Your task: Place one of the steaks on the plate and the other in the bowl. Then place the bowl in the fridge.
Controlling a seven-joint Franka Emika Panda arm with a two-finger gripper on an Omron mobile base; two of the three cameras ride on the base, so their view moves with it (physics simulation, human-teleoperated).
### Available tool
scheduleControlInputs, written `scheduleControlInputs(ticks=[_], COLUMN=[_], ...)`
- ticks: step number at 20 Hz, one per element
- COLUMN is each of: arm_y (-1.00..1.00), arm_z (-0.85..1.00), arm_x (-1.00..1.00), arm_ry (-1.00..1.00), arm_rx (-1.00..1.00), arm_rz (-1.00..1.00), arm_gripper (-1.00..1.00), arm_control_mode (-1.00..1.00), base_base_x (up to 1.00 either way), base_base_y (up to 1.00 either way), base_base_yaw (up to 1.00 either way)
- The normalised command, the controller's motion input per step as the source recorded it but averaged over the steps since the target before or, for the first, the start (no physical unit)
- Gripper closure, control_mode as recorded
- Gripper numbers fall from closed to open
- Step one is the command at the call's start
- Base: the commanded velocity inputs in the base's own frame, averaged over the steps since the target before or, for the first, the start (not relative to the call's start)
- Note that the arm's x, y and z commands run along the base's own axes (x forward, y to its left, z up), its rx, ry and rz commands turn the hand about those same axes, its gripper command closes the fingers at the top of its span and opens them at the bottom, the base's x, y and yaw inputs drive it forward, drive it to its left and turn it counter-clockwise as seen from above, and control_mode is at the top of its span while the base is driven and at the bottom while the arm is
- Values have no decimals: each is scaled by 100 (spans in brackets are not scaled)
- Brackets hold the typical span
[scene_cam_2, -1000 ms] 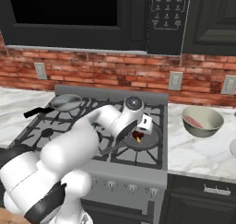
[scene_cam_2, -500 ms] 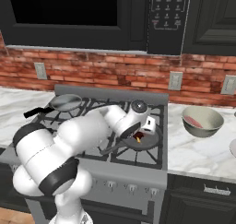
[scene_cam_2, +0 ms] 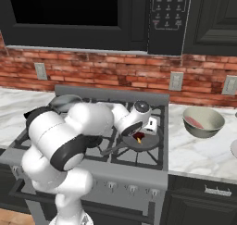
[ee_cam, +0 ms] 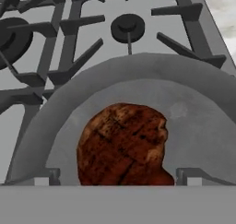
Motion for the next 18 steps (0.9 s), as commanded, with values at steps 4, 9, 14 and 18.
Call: scheduleControlInputs(ticks=[4,9,14,18], arm_y=[-1,0,-1,-36], arm_z=[-30,-31,-35,-32], arm_x=[18,16,5,-4], arm_ry=[4,5,8,7], arm_rx=[-5,-3,-1,3], arm_rz=[0,0,0,0], arm_gripper=[-100,-100,100,100], arm_control_mode=[-100,-100,-100,-100], base_base_x=[0,0,0,0], base_base_y=[0,0,0,0], base_base_yaw=[0,0,0,0])
